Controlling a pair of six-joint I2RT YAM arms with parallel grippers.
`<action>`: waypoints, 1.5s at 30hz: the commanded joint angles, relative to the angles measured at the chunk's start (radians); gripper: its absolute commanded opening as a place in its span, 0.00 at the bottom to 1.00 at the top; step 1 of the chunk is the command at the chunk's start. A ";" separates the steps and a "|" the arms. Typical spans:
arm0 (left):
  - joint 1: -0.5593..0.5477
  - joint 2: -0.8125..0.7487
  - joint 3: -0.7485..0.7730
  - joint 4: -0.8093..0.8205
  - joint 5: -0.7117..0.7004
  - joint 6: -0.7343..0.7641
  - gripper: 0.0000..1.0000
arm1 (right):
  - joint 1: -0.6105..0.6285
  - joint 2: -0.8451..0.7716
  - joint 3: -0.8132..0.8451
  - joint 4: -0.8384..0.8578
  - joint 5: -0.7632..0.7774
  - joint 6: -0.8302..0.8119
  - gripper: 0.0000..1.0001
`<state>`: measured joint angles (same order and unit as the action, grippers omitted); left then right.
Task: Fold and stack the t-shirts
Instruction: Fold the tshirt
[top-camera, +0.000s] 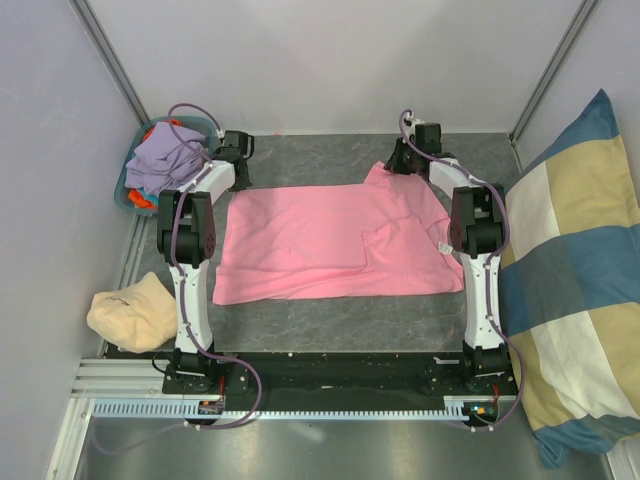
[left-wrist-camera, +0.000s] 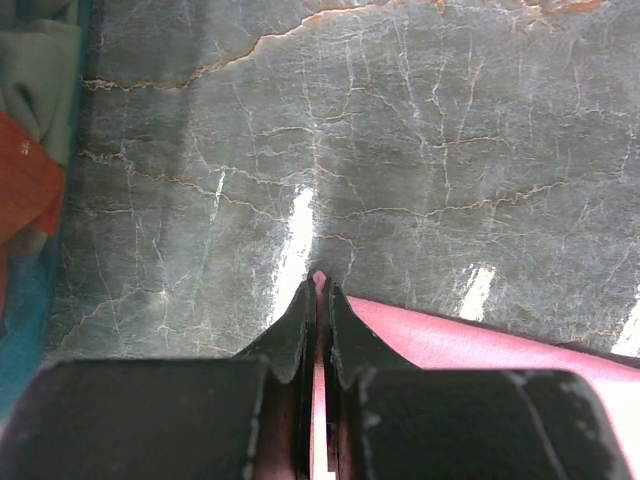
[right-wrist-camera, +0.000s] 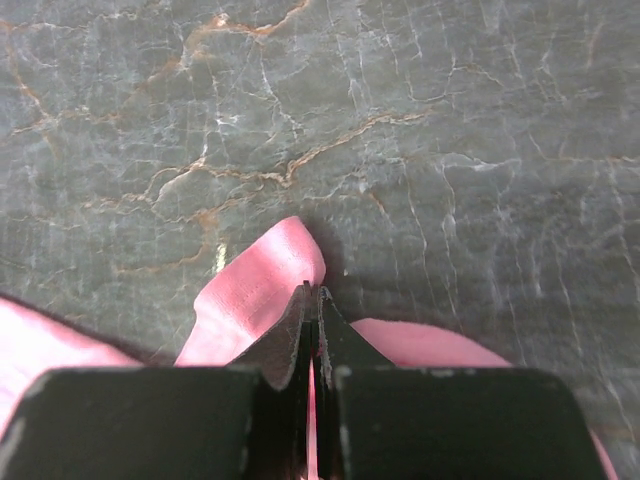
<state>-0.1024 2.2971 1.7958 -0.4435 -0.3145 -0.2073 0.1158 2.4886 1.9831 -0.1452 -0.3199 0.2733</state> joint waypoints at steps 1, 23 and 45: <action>0.003 -0.051 -0.018 -0.008 -0.012 0.014 0.02 | -0.004 -0.134 -0.020 0.012 0.012 -0.014 0.00; 0.001 -0.350 -0.305 0.023 0.083 -0.070 0.02 | -0.007 -0.505 -0.397 0.004 0.100 0.012 0.00; 0.001 -0.531 -0.504 0.040 0.075 -0.072 0.02 | -0.007 -0.862 -0.794 -0.063 0.314 0.089 0.00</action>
<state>-0.1024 1.8488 1.3209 -0.4309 -0.2317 -0.2573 0.1139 1.6859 1.2217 -0.2039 -0.0418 0.3492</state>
